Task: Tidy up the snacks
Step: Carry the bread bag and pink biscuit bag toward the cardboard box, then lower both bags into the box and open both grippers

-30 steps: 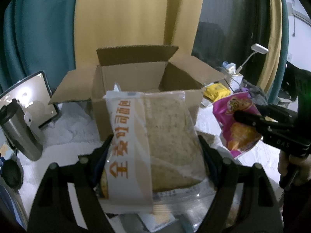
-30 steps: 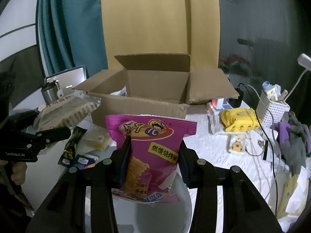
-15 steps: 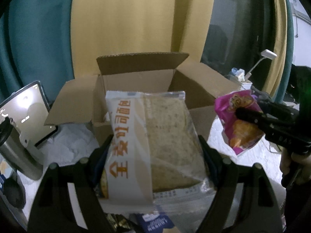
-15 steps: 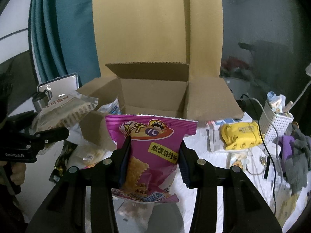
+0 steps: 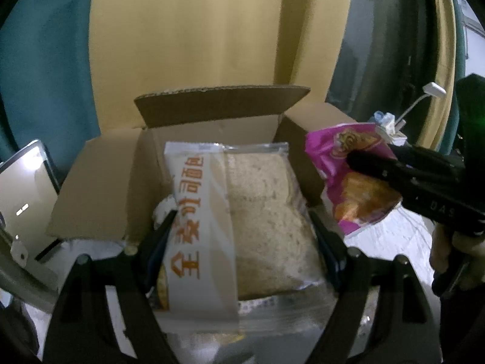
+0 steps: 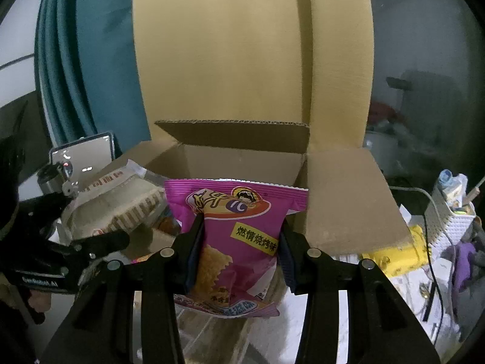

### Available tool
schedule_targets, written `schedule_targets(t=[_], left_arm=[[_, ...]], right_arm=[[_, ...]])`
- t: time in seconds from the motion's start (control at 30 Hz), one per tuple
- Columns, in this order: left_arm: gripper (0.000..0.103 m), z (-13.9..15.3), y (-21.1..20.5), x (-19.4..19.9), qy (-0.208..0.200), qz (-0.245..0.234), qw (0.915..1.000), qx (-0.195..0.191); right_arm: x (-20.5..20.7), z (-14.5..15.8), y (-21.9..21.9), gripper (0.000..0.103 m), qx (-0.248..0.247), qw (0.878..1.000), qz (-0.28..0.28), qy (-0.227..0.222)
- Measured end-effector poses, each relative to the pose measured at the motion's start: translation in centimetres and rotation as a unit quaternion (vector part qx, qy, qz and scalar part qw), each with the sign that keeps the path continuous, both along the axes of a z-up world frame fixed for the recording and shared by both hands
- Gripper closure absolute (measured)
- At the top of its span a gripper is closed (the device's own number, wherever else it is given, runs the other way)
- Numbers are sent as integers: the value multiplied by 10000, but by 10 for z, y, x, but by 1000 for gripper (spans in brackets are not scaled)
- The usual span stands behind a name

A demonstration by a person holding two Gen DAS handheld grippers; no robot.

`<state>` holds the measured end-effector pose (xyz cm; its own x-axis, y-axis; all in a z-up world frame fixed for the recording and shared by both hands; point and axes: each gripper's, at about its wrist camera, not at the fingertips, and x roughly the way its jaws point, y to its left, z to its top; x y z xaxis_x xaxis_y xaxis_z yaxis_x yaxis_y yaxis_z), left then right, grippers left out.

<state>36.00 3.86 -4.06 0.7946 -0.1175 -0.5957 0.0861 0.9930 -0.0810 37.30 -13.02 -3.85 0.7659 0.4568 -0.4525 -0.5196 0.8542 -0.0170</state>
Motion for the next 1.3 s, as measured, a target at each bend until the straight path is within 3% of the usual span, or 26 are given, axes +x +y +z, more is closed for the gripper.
schedule_targets(t=[0.37, 0.6, 0.67, 0.7, 0.73, 0.8, 0.87, 1.03, 1.3], left_arm=[[21, 0, 13, 60, 103, 189, 9998, -32], [20, -13, 21, 100, 414, 341, 9985, -56], [20, -18, 21, 107, 493, 469, 9976, 86], [20, -18, 22, 109, 495, 481, 9976, 44], [20, -18, 24, 109, 474, 466, 9978, -10], [14, -15, 25, 108, 410, 476, 9980, -35], [6, -13, 27, 106, 399, 455, 9981, -63], [6, -5, 34, 93, 315, 500, 9979, -256], [5, 24, 26, 62, -12, 448, 9987, -262]], right_arm=[[59, 6, 18, 57, 58, 10000, 0, 16], [97, 5, 31, 57, 15, 9999, -148, 79], [106, 5, 33, 52, 64, 9994, -295, 151], [112, 6, 33, 40, 132, 9990, -371, 214], [116, 6, 34, 26, 182, 9987, -408, 263], [118, 8, 35, 20, 239, 9984, -431, 276], [117, 8, 38, 20, 192, 9986, -410, 259], [107, 5, 46, 20, 70, 9991, -308, 272], [77, 16, 37, 20, 20, 9993, -314, 188]])
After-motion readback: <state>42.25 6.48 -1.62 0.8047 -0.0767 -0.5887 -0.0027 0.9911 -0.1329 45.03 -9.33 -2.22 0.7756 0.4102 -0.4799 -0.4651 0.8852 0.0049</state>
